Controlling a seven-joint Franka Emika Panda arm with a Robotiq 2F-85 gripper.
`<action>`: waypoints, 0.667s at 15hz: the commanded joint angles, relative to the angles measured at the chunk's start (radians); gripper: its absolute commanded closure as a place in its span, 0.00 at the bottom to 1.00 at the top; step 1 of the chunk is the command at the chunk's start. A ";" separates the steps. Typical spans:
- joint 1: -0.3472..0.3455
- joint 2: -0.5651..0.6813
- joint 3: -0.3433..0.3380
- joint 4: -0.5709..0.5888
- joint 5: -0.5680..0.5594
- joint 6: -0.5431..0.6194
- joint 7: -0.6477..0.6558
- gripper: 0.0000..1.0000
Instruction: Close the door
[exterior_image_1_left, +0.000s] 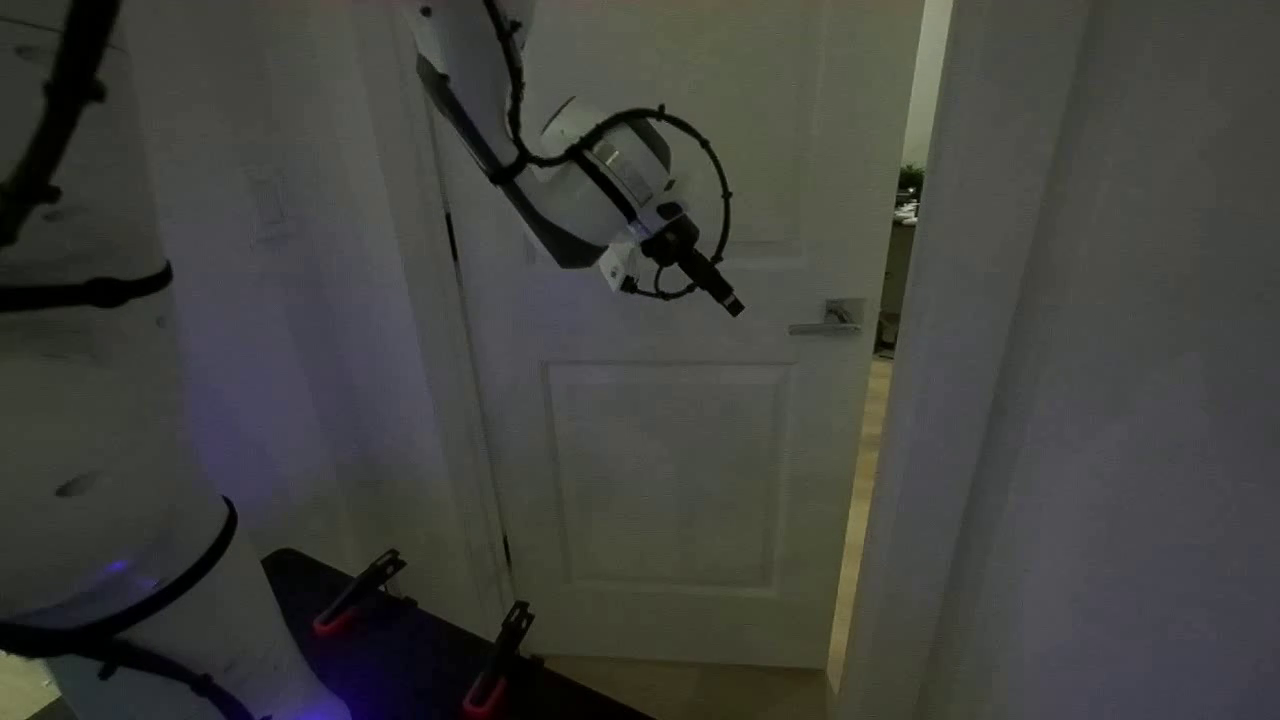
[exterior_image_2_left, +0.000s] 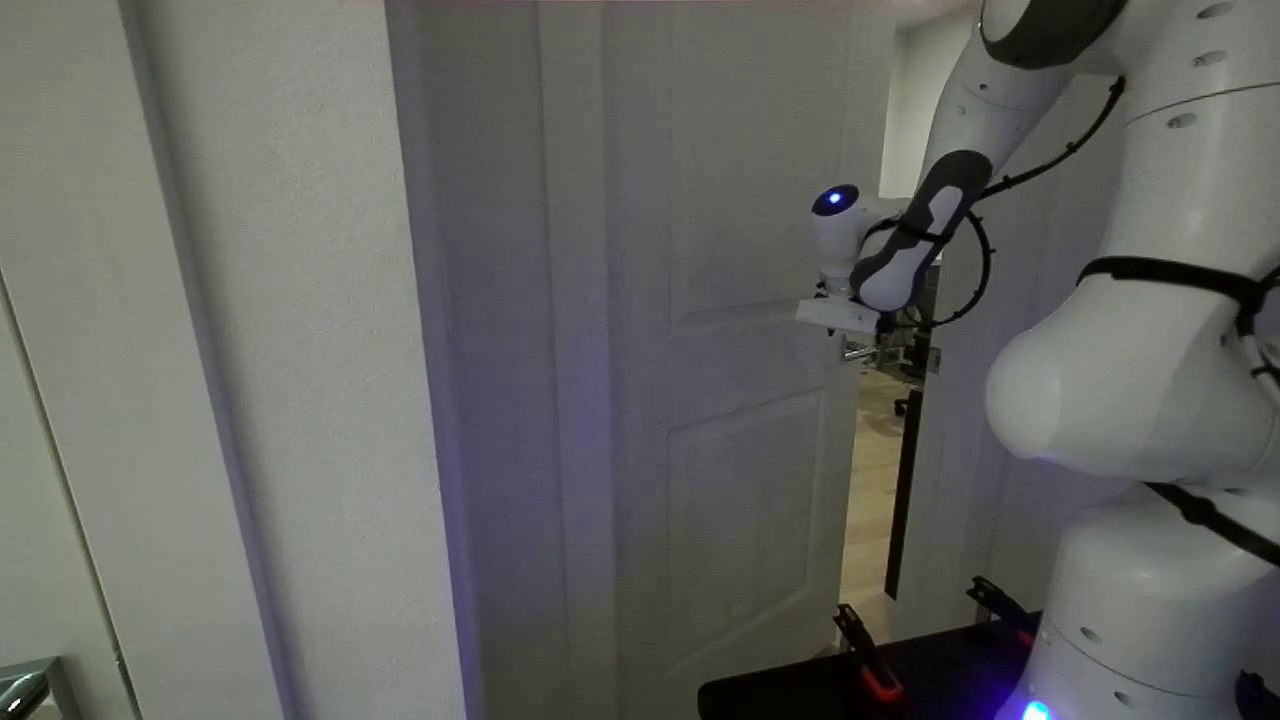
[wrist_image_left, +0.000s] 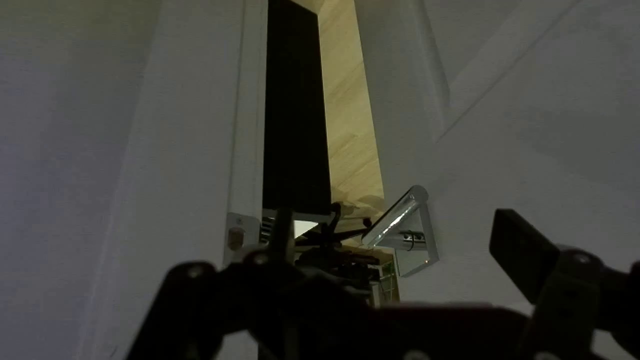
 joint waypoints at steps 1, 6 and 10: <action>0.014 0.122 -0.021 0.135 -0.086 -0.010 0.078 0.00; 0.021 0.247 -0.032 0.272 -0.136 -0.013 0.095 0.00; 0.030 0.318 -0.043 0.365 -0.174 -0.021 0.103 0.00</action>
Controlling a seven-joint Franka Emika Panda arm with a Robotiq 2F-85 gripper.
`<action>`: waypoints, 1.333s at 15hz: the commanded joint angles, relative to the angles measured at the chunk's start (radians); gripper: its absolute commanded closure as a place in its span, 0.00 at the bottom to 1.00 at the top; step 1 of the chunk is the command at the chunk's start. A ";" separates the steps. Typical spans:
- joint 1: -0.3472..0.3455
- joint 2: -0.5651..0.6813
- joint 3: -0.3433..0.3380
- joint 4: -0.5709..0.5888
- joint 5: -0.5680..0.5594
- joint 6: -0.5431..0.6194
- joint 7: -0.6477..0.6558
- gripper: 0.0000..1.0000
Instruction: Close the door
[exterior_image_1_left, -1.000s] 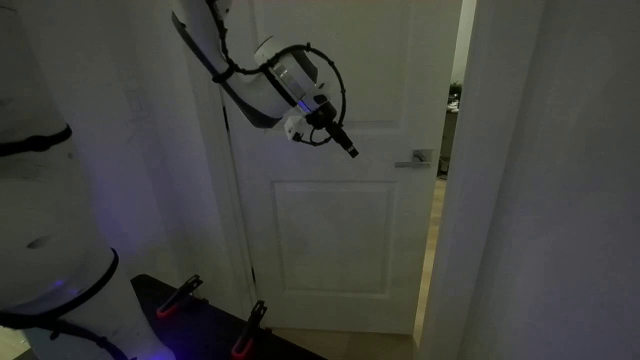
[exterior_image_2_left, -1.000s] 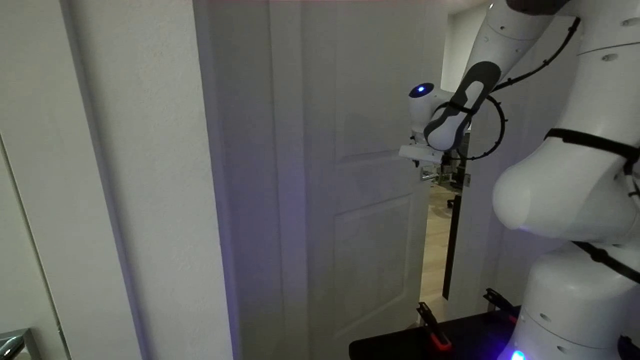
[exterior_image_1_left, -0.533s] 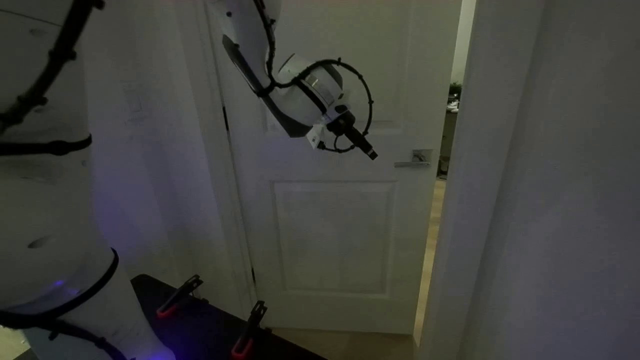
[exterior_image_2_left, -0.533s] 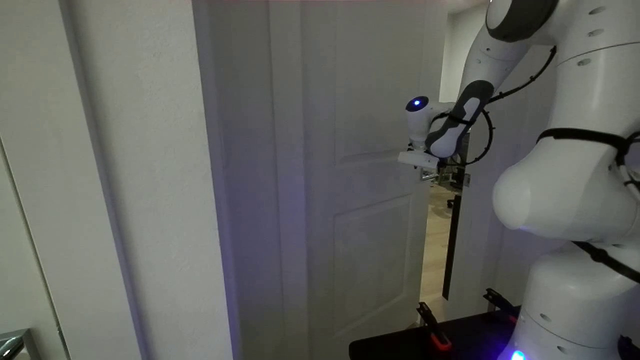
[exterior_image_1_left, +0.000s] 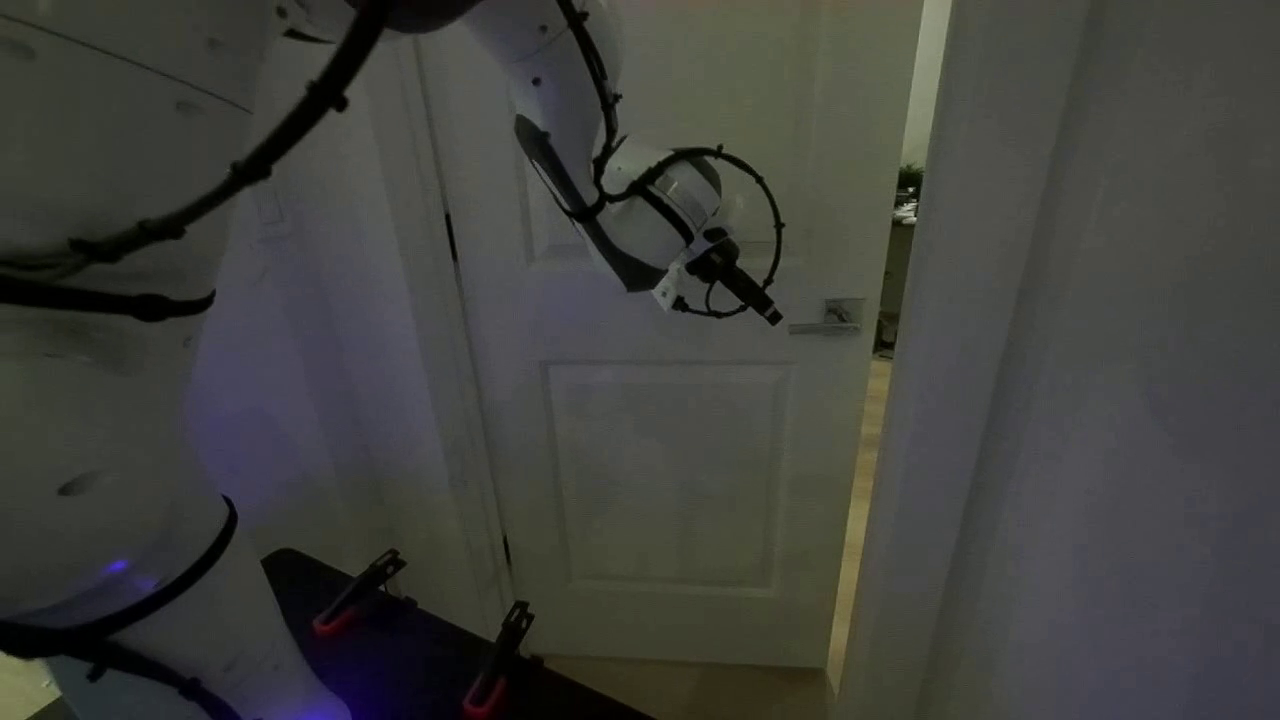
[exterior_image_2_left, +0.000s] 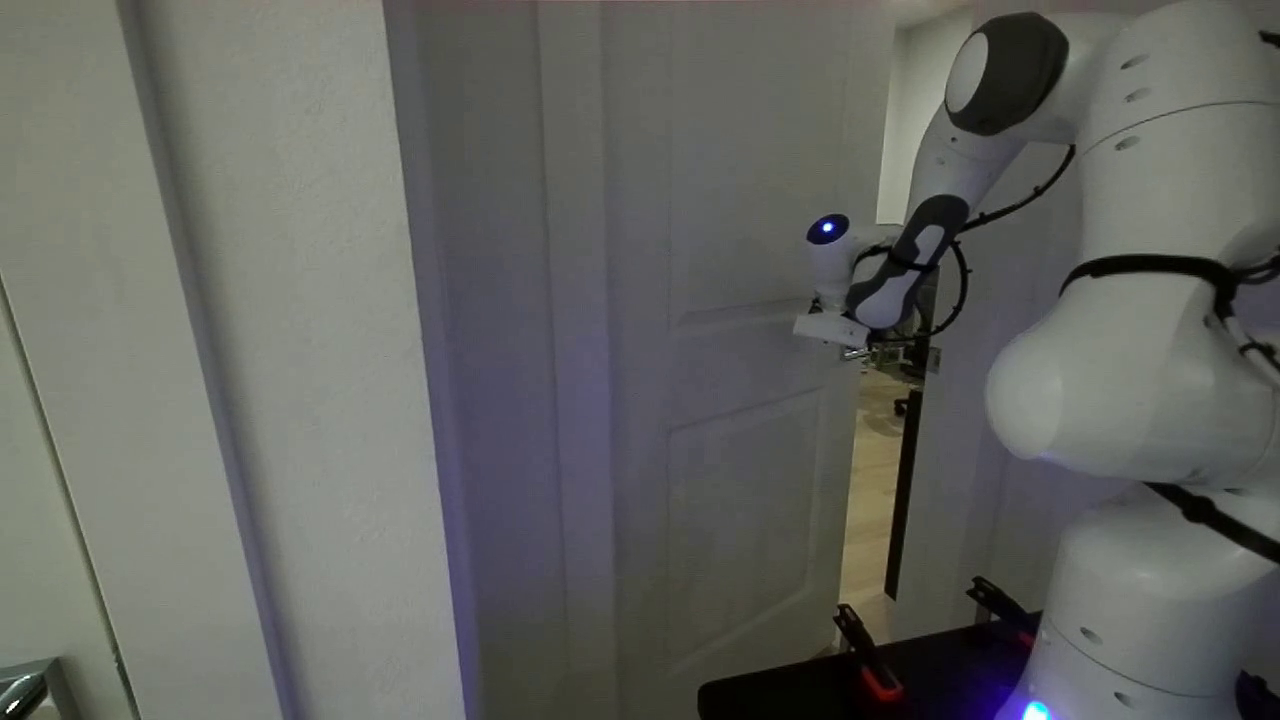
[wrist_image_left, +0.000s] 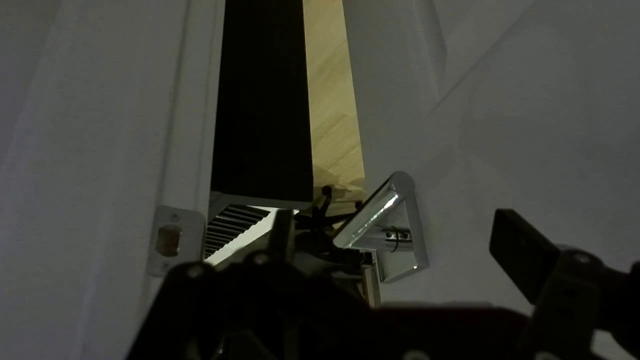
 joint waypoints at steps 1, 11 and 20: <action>0.027 0.071 -0.023 0.104 -0.061 -0.022 0.049 0.00; 0.037 0.207 -0.060 0.267 -0.115 -0.027 0.070 0.00; 0.050 0.298 -0.083 0.355 -0.146 -0.023 0.090 0.00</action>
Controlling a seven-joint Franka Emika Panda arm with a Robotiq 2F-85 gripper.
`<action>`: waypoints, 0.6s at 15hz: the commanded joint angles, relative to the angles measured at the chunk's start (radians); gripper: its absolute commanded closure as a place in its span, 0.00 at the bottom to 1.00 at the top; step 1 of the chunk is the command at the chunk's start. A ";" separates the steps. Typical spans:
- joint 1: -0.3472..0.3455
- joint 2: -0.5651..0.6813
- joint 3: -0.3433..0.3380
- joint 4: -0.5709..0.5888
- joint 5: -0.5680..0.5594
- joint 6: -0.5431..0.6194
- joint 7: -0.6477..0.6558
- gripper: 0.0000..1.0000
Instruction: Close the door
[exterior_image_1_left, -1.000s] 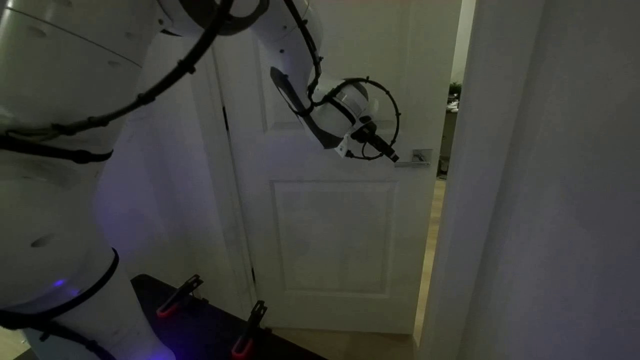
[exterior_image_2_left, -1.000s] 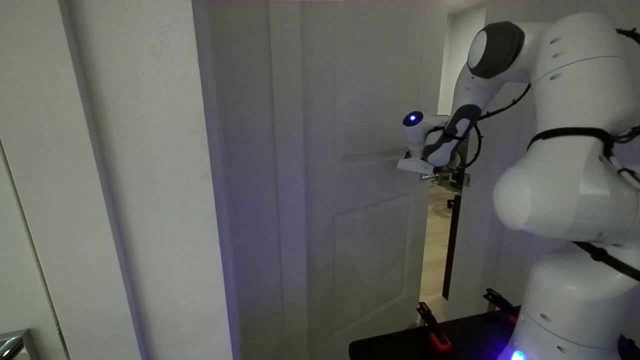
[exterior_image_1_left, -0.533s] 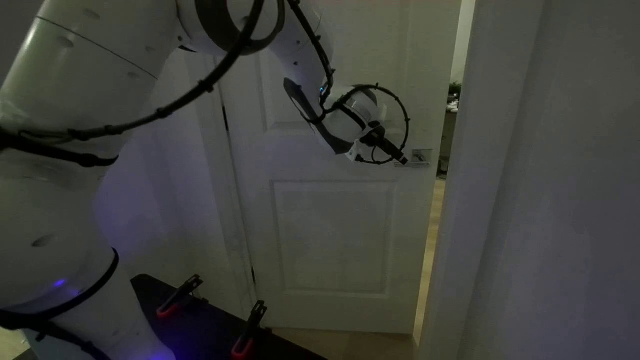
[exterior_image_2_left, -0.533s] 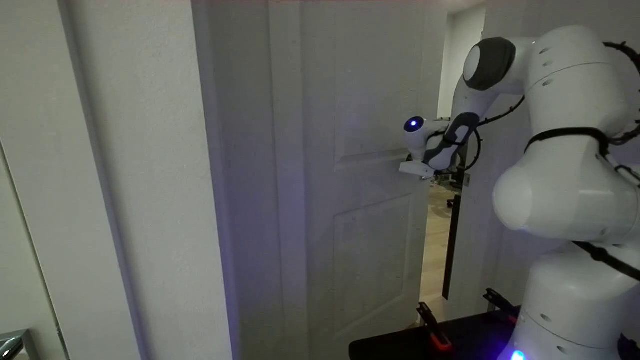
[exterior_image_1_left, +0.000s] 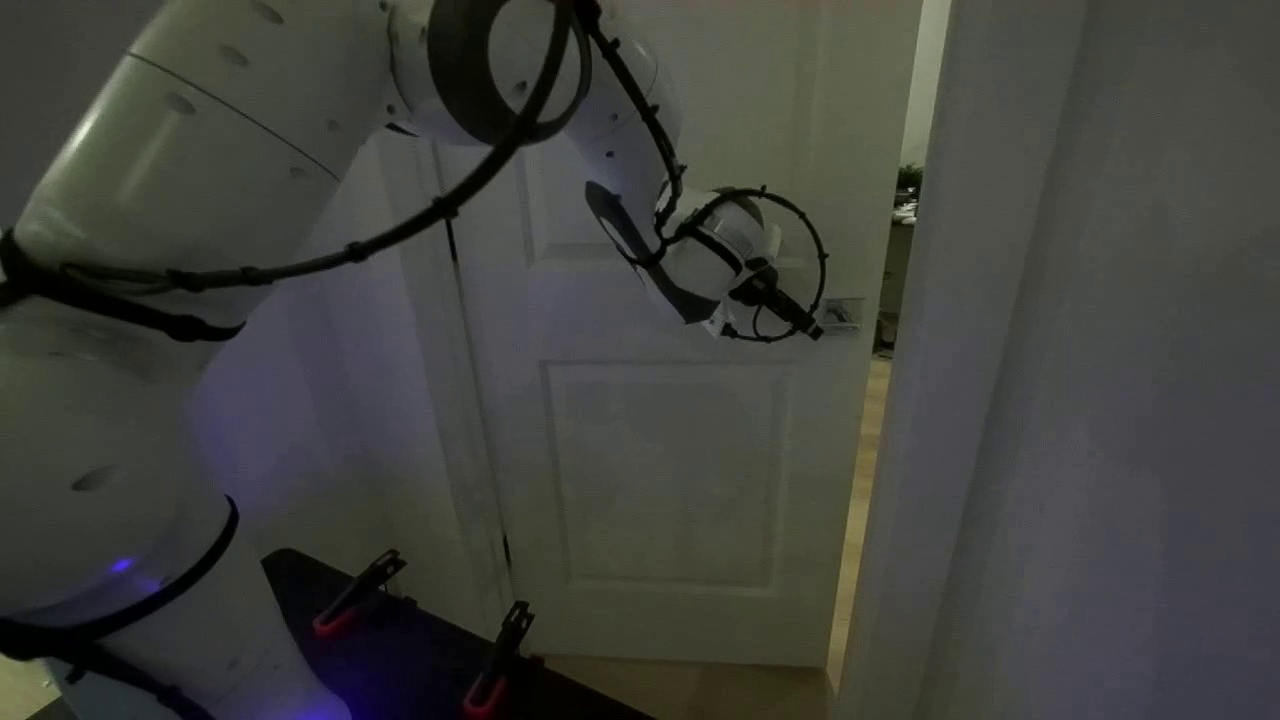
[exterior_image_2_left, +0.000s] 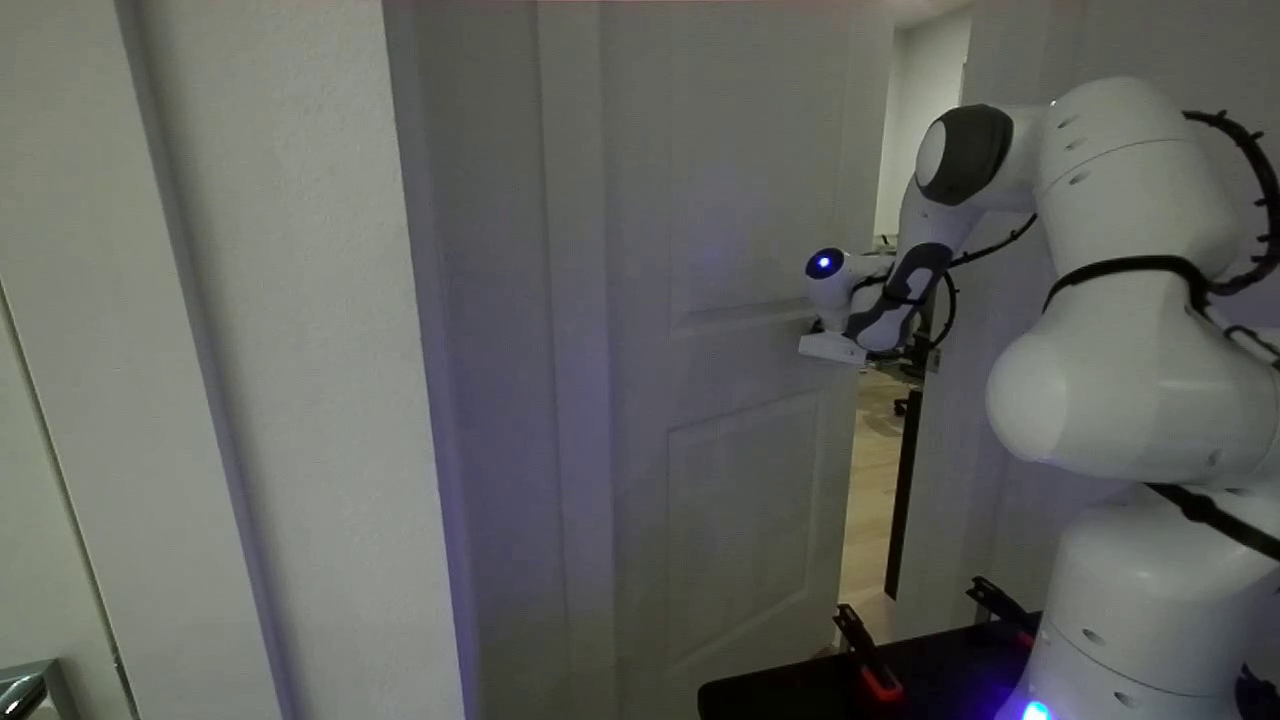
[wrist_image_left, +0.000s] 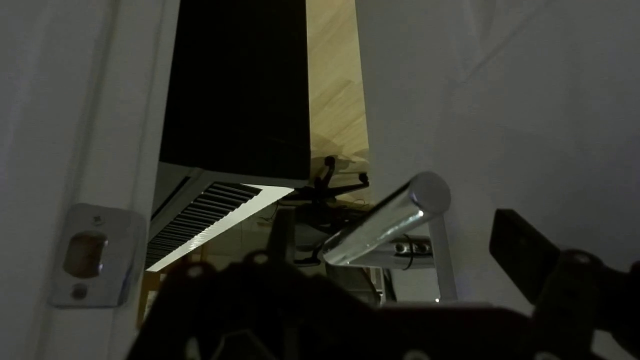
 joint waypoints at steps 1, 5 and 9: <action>0.017 0.037 -0.019 0.051 -0.030 -0.013 0.045 0.00; 0.017 0.052 -0.029 0.063 -0.031 -0.012 0.046 0.25; 0.021 0.047 -0.043 0.059 -0.039 -0.014 0.061 0.51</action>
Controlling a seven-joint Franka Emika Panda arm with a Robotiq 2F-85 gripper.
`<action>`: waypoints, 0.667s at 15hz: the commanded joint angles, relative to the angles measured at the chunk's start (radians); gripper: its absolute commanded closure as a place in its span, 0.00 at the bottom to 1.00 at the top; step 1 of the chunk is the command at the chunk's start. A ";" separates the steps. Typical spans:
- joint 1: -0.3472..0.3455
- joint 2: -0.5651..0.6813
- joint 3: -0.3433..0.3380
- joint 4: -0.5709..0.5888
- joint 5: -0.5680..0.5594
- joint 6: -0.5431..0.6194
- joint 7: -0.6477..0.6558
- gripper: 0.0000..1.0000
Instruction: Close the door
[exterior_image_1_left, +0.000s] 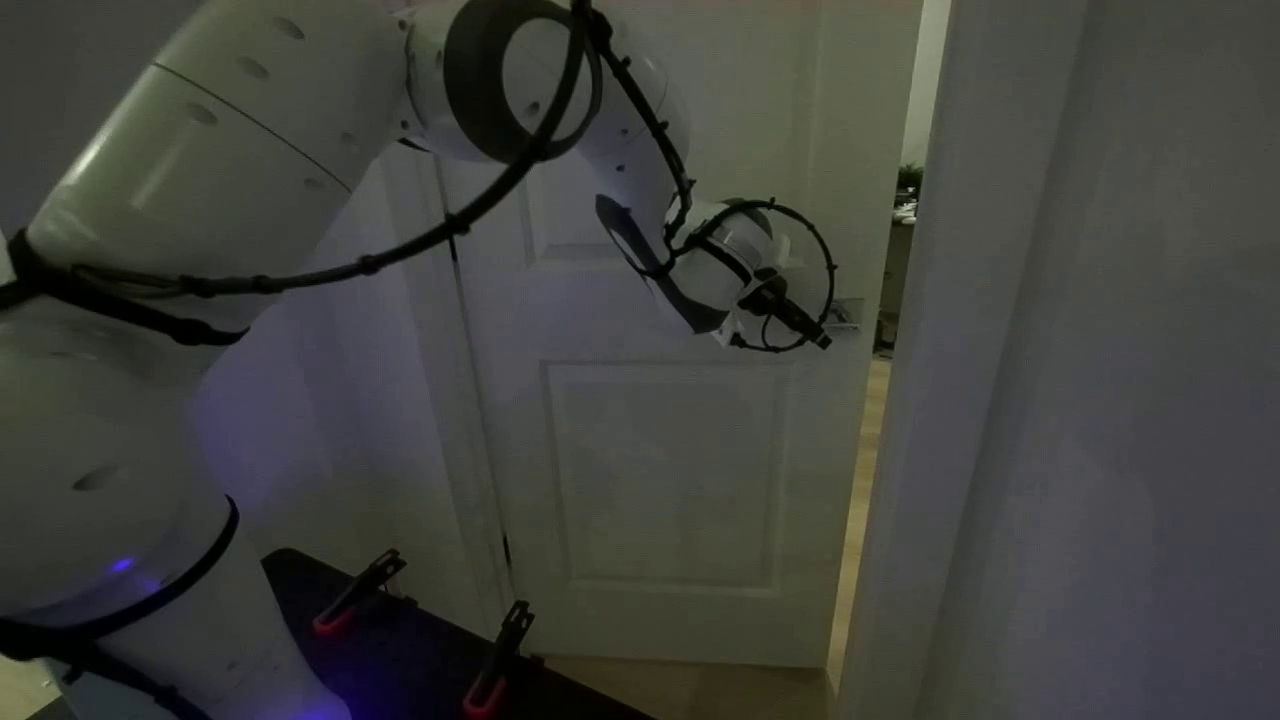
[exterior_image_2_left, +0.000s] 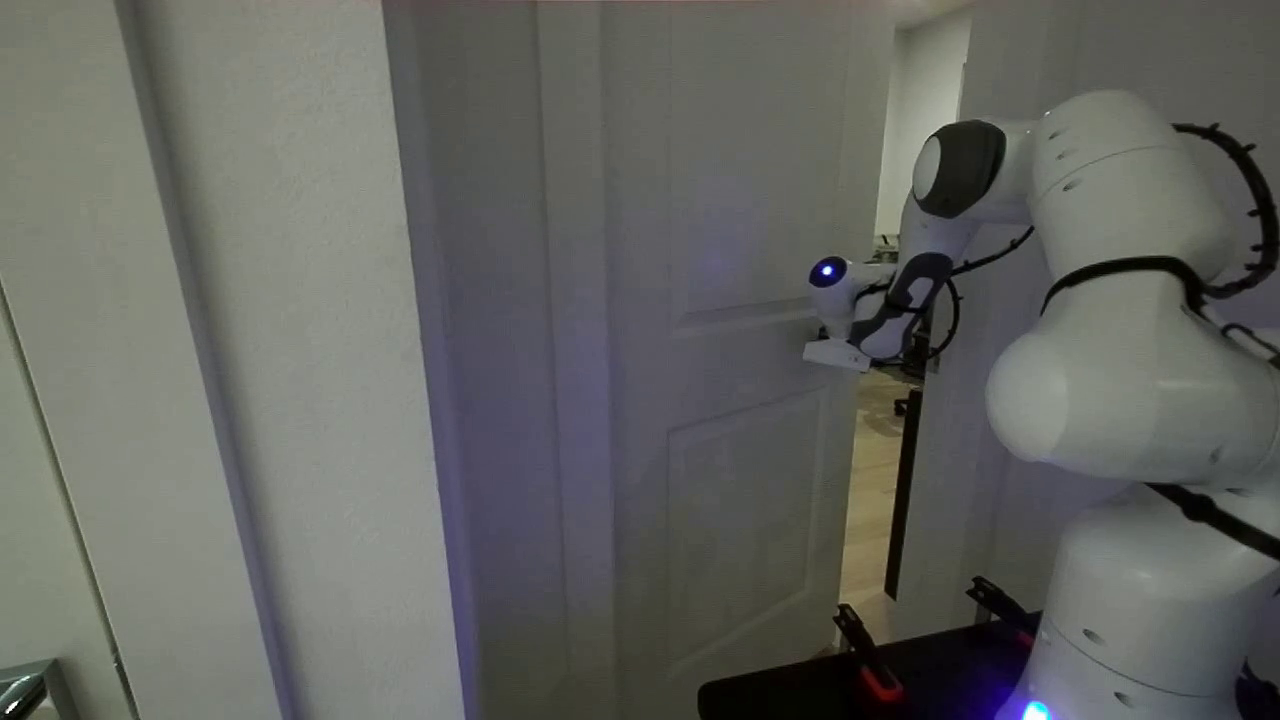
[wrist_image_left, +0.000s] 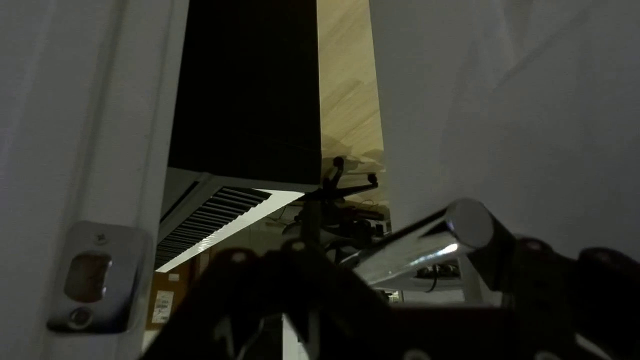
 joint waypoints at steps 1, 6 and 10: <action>0.020 0.000 -0.024 0.016 -0.043 -0.014 0.065 0.58; 0.023 -0.016 -0.022 -0.012 -0.054 -0.033 0.081 0.95; 0.031 -0.032 -0.021 -0.046 -0.055 -0.060 0.093 0.94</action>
